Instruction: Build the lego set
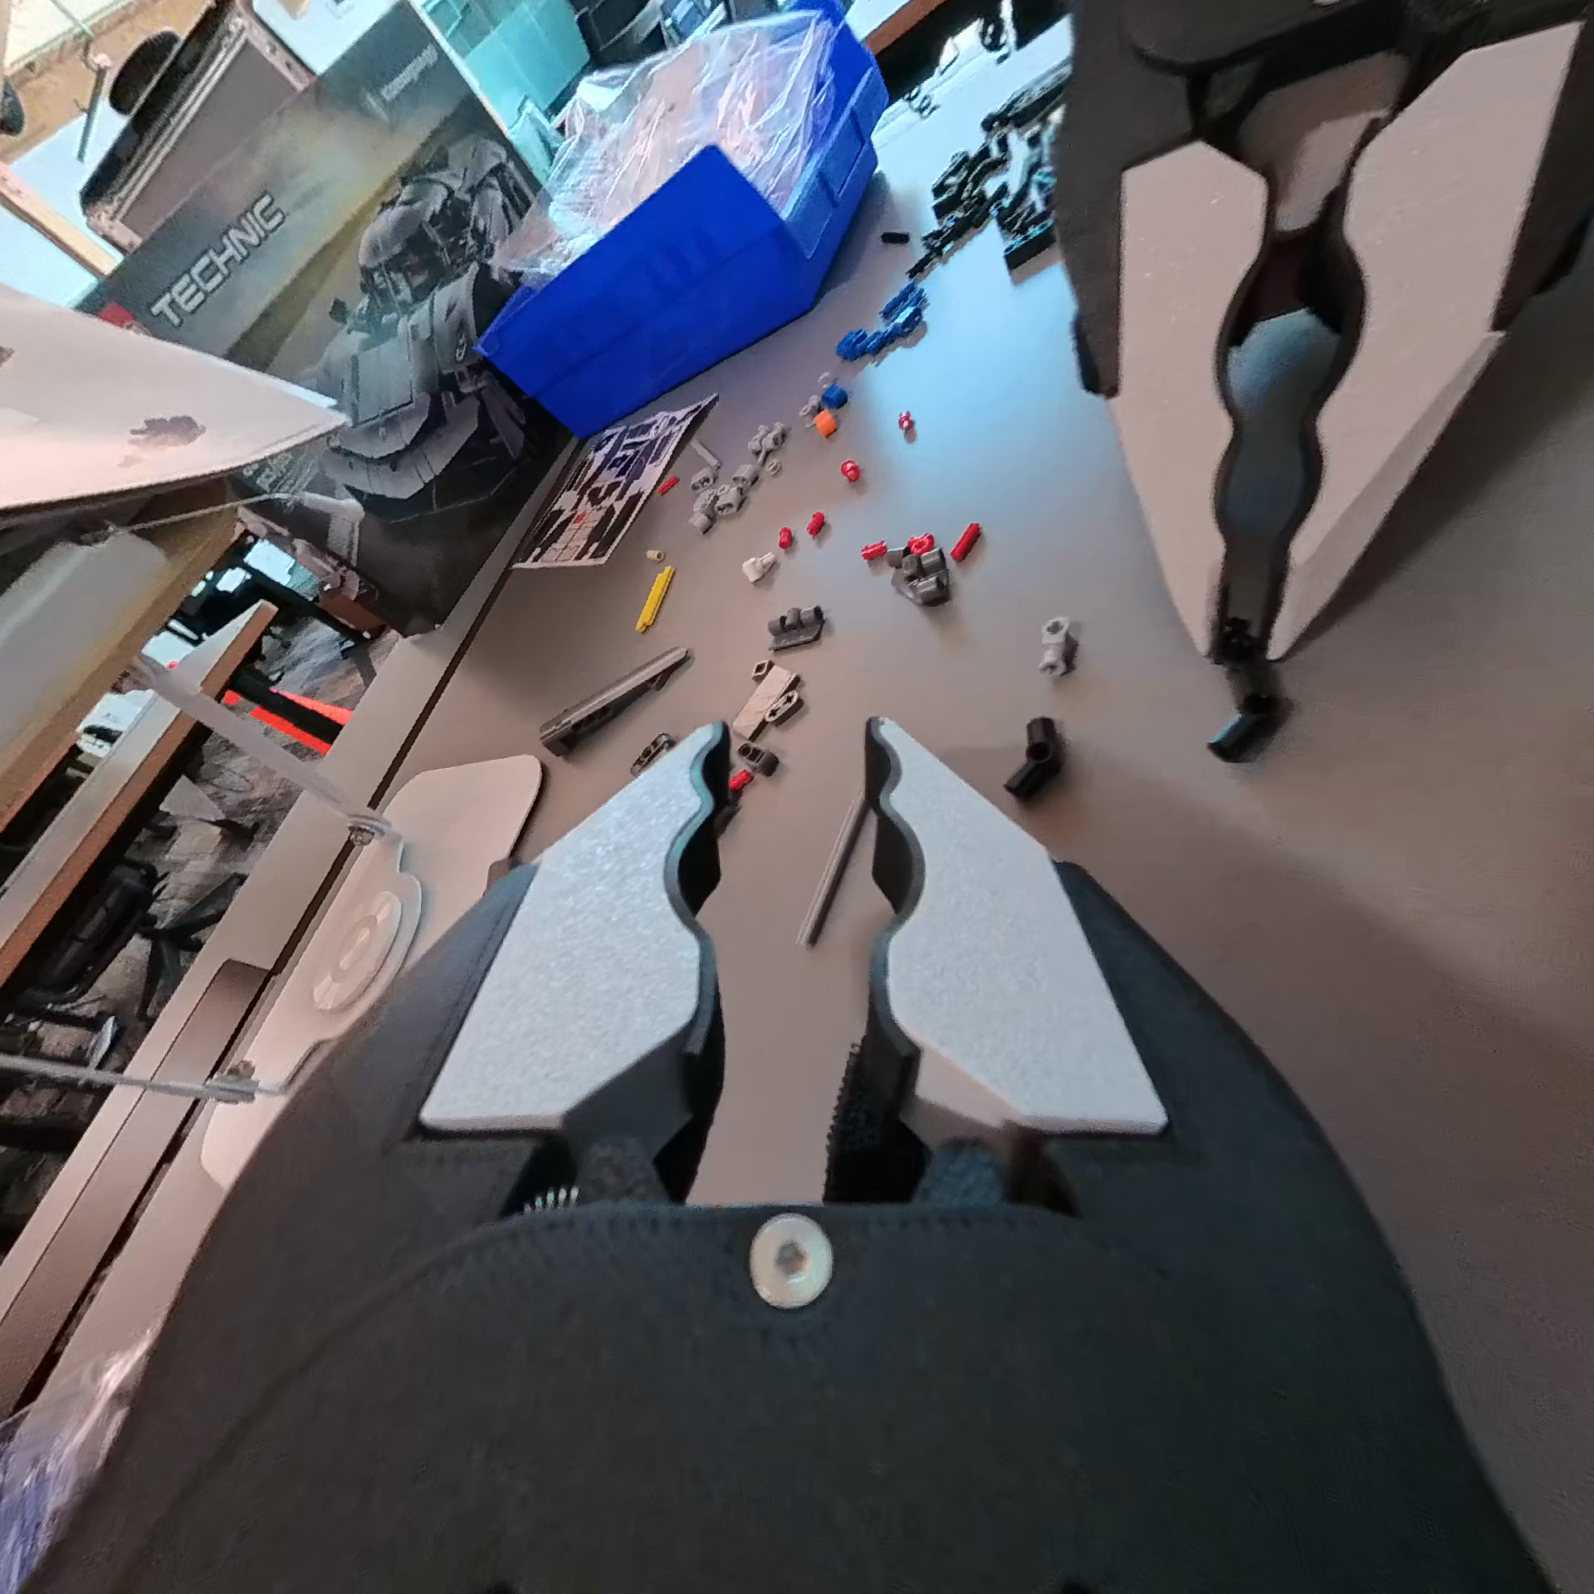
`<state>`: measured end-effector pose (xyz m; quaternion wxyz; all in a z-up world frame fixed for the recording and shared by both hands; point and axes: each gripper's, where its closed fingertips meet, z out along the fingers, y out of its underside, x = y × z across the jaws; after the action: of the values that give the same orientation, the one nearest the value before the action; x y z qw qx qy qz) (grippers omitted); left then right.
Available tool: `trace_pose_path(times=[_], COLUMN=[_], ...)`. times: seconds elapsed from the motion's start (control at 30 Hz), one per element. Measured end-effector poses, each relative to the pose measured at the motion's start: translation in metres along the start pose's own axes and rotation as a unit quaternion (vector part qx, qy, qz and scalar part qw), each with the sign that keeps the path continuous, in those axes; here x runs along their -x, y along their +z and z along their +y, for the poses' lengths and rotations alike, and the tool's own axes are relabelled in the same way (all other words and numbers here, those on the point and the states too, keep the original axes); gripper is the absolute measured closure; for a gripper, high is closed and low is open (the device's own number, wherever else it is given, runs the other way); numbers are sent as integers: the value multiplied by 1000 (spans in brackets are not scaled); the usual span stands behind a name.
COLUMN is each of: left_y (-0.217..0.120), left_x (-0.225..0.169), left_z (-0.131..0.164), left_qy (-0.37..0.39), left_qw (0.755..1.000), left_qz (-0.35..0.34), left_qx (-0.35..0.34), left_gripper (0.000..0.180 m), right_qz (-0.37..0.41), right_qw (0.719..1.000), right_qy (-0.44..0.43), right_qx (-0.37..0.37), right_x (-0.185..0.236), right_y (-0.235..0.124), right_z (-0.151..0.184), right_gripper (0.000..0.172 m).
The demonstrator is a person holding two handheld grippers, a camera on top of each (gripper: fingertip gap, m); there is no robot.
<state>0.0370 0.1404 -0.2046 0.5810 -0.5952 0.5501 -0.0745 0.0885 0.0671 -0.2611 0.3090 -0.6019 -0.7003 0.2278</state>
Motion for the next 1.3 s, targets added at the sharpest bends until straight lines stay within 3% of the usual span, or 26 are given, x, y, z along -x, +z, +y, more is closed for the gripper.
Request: trace_pose_path(times=[0.23,0.47,0.77,1.03,1.3], left_y=[-11,-9,-9,-8,-8], left_x=[-29,-41,-43,-31,-16], left_z=[-12,-12,-16,-14,-13], left_qy=[61,141,211,197,120], left_qw=[995,987,977,980,992], left_qz=[77,65,29,11,7], left_qx=[-31,-27,-34,-23,-21], left_gripper=[146,142,170,174,176], right_qz=[30,17,-26,-26,71], right_qw=[999,998,997,995,990], right_qy=[-11,-17,-8,7,-31], right_qx=[-35,-62,-75,-98,-118], right_x=[-22,-40,-41,-53,-75], right_y=[-15,-19,-12,-15,-24], right_z=[-15,-31,-41,-50,-63], right_gripper=[168,168,168,166,151])
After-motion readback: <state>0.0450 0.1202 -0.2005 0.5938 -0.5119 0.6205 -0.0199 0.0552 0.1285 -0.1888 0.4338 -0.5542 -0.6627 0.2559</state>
